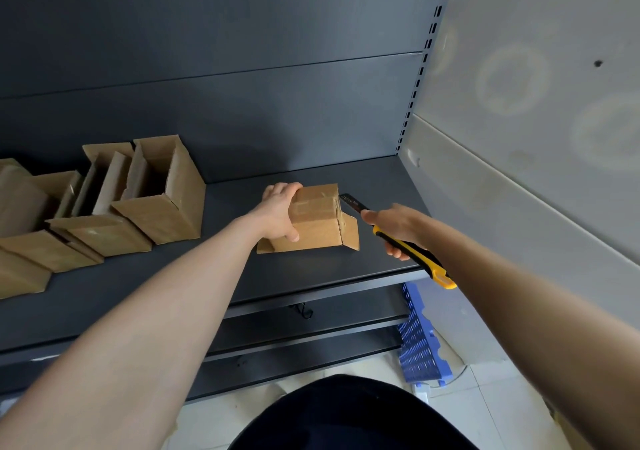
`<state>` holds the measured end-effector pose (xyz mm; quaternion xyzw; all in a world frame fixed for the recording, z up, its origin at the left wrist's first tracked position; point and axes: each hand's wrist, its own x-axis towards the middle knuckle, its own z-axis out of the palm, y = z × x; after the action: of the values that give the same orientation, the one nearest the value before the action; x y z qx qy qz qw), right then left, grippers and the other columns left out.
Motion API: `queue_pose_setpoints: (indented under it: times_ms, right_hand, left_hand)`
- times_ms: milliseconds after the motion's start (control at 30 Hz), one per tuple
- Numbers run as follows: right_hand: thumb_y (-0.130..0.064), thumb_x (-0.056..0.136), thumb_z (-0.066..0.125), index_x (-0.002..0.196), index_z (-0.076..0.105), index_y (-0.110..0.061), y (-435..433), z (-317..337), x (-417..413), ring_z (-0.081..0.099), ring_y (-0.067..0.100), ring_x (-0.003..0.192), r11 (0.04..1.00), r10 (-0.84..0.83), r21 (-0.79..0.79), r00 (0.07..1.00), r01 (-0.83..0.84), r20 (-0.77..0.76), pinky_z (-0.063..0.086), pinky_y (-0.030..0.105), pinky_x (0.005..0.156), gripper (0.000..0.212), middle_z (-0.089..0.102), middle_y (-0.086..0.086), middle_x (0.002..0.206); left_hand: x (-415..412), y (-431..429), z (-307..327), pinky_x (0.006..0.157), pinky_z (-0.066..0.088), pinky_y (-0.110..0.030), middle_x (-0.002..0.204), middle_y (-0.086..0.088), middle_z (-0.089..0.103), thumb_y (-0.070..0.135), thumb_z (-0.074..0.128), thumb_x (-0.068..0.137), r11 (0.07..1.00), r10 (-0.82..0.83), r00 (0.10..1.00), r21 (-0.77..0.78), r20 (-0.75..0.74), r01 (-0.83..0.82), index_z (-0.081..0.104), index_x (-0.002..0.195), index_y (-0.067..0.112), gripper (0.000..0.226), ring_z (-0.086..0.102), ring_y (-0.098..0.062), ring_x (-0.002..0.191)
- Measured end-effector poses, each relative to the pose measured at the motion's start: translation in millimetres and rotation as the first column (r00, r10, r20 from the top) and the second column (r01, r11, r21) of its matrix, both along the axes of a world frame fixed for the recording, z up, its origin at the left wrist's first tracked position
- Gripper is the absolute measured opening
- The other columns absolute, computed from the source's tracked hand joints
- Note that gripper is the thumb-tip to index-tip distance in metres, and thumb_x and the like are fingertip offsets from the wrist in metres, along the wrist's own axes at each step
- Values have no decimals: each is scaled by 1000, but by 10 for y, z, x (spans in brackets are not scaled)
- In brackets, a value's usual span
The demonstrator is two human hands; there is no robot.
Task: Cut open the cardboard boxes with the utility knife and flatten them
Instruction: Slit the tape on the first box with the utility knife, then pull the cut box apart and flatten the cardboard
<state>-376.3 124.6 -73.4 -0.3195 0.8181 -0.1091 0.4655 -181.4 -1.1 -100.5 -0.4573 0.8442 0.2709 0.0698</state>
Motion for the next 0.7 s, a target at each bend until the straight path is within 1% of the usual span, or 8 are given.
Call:
queue_pose_setpoints:
  times_ms: [233, 367, 433, 500, 533, 600, 667, 700]
  right_hand:
    - [-55, 94, 42, 89, 55, -10, 65, 40, -9, 48, 19, 46, 994, 96, 45, 995, -95, -14, 43, 24, 48, 48, 55, 9, 59]
    - [-55, 95, 41, 80, 54, -8, 106, 85, -51, 47, 19, 45, 971, 220, 95, 976, -218, -5, 42, 24, 49, 51, 53, 9, 58]
    - [-55, 95, 42, 81, 54, -7, 126, 79, -154, 47, 18, 47, 981, 173, 80, 984, -176, 46, 42, 25, 50, 51, 53, 8, 59]
    - [-53, 96, 42, 84, 54, -7, 79, 13, -286, 49, 19, 48, 999, 48, 13, 998, -49, 48, 43, 25, 51, 49, 54, 9, 60]
    - [-50, 97, 41, 86, 53, -6, 38, -35, -329, 50, 21, 49, 1000, -1, -4, 1000, 1, -7, 43, 26, 50, 47, 55, 11, 61]
    - [-33, 101, 37, 99, 53, 0, -49, -153, -331, 50, 23, 51, 999, 32, 31, 985, -27, -171, 42, 26, 49, 37, 57, 17, 69]
    - [-11, 101, 33, 119, 51, 7, -154, -300, -257, 51, 25, 61, 994, 100, 56, 960, -88, -261, 41, 28, 53, 32, 60, 21, 88]
    - [-6, 98, 34, 127, 48, 8, -219, -416, -227, 56, 27, 73, 991, 134, 56, 947, -123, -293, 43, 28, 61, 35, 59, 21, 99]
  left_hand:
    - [-9, 9, -11, 109, 32, -44, 152, 0, 17, 12, 80, 69, 1000, -19, 1000, 15, 14, 19, 16, 150, 22, 104, 9, -22, 142]
    - [-17, 23, 3, 112, 30, -45, 154, 1, 15, 10, 79, 70, 1000, -29, 999, -10, 17, 29, 14, 151, 22, 104, 4, -21, 144]
    - [14, 12, 9, 113, 27, -47, 155, 3, 11, 6, 77, 73, 999, -31, 999, -15, 41, 31, 12, 151, 24, 103, -2, -21, 146]
    - [79, -4, 8, 115, 22, -51, 157, 9, 6, 0, 72, 75, 999, -20, 997, -23, 69, 22, 10, 151, 29, 103, -11, -21, 146]
    - [113, -14, 8, 115, 21, -53, 157, 11, 4, -3, 70, 75, 1000, -14, 997, -23, 75, 16, 10, 151, 33, 103, -14, -20, 146]
    - [164, -25, 12, 115, 18, -55, 157, 15, -2, -10, 64, 75, 1000, -6, 997, -20, 75, 7, 9, 151, 39, 105, -17, -21, 146]
    - [184, 1, 34, 116, 7, -58, 158, 15, -9, -17, 56, 76, 998, -6, 997, -57, 81, 11, 9, 149, 45, 107, -20, -23, 145]
    - [184, 18, 45, 116, 2, -58, 158, 14, -10, -20, 51, 76, 996, -11, 996, -89, 87, 18, 8, 149, 47, 107, -21, -24, 145]
